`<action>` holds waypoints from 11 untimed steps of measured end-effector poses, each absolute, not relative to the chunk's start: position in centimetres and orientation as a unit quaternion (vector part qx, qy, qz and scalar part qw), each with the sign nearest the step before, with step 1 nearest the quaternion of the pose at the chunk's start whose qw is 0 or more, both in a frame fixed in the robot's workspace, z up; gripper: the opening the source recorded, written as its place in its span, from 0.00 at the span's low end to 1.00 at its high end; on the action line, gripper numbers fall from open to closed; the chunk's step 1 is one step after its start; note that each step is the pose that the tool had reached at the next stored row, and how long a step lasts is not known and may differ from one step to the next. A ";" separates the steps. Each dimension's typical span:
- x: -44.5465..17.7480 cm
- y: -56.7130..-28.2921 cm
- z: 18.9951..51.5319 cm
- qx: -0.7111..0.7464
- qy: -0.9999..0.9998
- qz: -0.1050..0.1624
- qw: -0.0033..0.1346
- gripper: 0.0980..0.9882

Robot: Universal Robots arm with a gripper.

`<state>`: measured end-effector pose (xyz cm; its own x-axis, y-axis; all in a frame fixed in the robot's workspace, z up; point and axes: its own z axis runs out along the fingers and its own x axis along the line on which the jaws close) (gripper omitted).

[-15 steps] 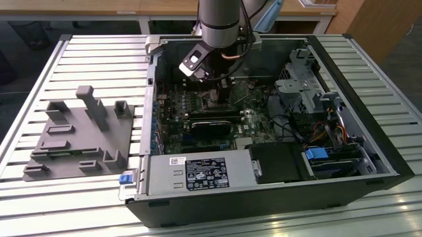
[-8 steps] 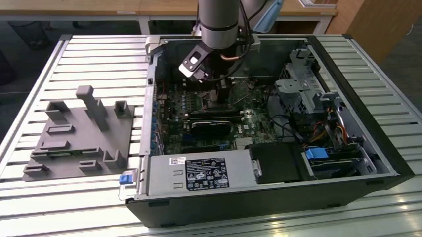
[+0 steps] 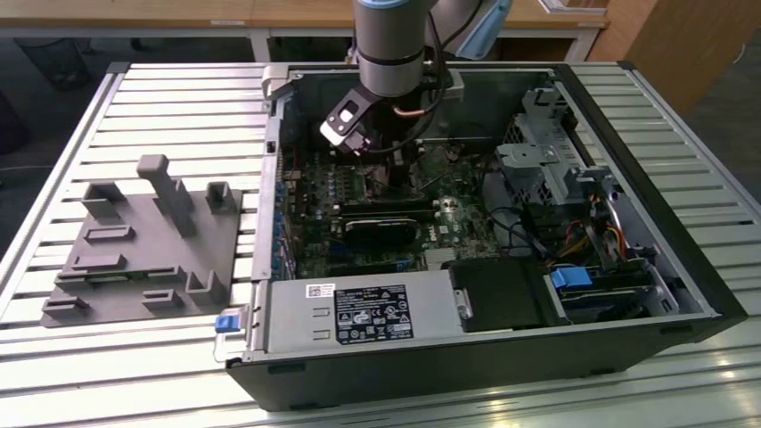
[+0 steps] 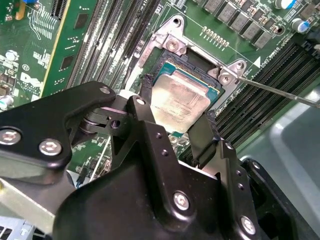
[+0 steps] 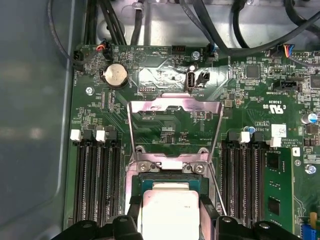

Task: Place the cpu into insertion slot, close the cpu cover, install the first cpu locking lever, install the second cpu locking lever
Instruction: 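Place the cpu into insertion slot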

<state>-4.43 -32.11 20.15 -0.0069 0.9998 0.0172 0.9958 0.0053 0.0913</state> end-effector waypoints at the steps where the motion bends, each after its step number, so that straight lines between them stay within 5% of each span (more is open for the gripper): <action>1: -4.4 -32.1 20.1 0.704 0.708 0.039 0.026 0.50; 11: -4.4 -32.1 19.5 0.704 0.708 0.038 0.026 0.50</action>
